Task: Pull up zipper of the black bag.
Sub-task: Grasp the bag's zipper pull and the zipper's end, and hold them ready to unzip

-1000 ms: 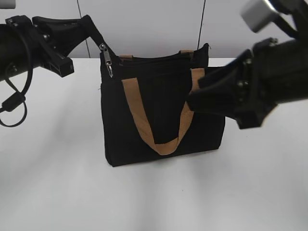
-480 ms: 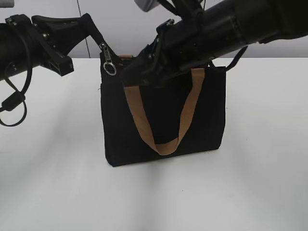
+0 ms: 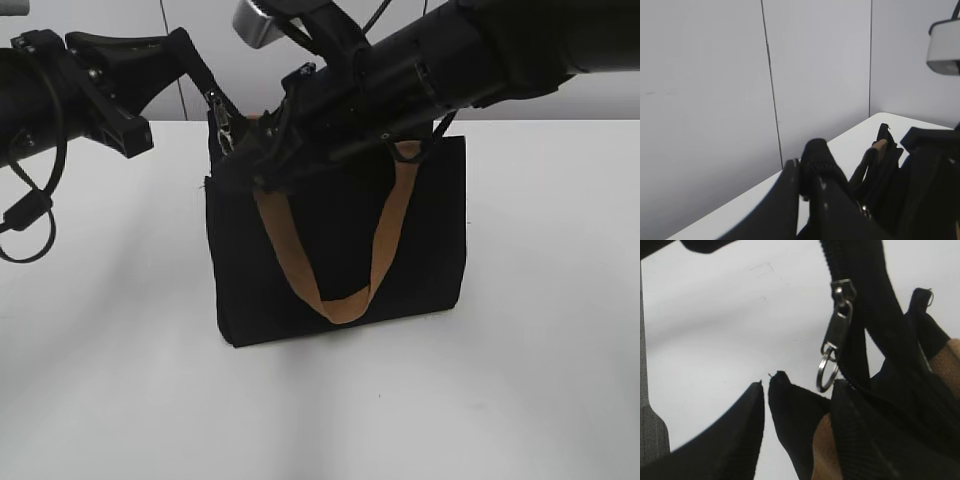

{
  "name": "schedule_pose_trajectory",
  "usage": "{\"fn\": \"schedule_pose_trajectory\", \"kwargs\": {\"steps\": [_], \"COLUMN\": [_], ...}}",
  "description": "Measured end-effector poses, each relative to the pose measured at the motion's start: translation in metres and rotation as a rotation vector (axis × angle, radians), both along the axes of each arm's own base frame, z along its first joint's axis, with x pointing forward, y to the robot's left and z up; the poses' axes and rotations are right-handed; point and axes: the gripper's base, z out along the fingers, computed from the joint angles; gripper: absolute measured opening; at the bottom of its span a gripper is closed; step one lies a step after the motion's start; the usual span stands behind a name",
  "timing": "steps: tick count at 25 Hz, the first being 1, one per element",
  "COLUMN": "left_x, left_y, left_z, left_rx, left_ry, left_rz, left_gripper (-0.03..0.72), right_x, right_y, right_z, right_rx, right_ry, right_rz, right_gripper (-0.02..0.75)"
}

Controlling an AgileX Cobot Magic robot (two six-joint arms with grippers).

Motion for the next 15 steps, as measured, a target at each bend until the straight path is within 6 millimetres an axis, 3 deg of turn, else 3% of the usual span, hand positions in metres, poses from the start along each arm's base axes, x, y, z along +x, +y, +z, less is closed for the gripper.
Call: {"fn": "schedule_pose_trajectory", "kwargs": {"steps": [15], "left_x": [0.0000], "left_y": [0.0000], "left_z": [0.0000], "left_rx": [0.000], "left_ry": [0.000], "left_rz": [0.000], "left_gripper": [0.015], "right_x": [0.0075], "right_y": [0.0038], "right_z": [-0.0005], "right_rx": [0.065], "right_ry": [0.023], "right_rz": [-0.102], "right_gripper": [0.263]}}
